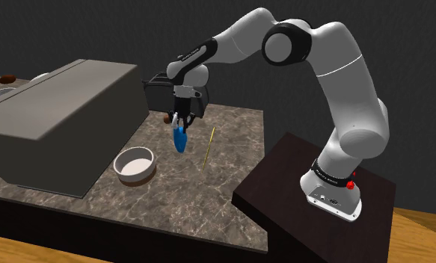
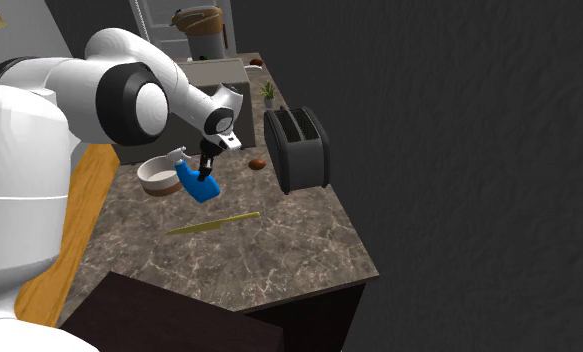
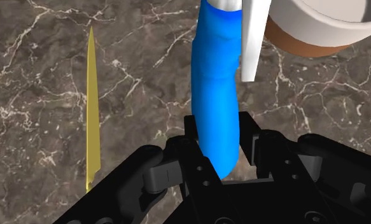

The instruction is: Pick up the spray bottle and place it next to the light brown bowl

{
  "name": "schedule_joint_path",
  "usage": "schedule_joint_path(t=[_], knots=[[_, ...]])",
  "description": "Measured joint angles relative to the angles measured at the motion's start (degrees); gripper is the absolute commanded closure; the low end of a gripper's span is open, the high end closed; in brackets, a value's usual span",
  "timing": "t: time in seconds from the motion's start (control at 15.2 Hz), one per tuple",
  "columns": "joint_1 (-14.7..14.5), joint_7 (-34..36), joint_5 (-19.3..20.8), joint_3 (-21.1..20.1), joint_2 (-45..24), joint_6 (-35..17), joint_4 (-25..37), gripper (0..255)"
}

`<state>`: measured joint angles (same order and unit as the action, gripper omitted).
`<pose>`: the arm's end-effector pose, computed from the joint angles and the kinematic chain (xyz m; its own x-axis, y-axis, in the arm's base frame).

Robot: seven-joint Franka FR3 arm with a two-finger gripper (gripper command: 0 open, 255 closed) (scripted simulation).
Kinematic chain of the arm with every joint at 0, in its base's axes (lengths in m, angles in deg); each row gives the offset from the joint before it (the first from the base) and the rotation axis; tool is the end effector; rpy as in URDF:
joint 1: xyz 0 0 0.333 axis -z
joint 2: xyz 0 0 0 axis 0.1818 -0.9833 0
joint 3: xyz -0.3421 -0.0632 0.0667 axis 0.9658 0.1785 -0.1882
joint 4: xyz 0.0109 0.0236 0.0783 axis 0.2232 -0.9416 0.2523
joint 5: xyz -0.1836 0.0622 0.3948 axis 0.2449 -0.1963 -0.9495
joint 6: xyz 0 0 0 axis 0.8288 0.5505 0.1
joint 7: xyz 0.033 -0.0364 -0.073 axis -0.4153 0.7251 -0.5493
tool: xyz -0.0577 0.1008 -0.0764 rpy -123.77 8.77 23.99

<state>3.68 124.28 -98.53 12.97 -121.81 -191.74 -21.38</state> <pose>0.7228 0.1449 0.1632 0.4631 -0.7630 -0.4509 -0.8546 -0.5192 0.0009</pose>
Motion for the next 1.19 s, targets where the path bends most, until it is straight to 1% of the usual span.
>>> schedule_joint_path(t=[0.2, 0.59, 0.66, 1.06, 1.19], knots=[[-0.03, -0.58, -0.29, -0.12, -1.23, -1.48, -0.12, 255], [-0.03, -0.64, -0.33, -0.07, -1.57, -1.79, 0.29, 255], [-0.02, -0.64, -0.33, -0.06, -1.6, -1.76, 0.35, 0], [-0.13, -0.67, -0.35, -0.16, -1.91, -1.78, 0.09, 0], [0.17, -0.32, -0.01, 0.06, -1.37, -0.2, 1.1, 0]])
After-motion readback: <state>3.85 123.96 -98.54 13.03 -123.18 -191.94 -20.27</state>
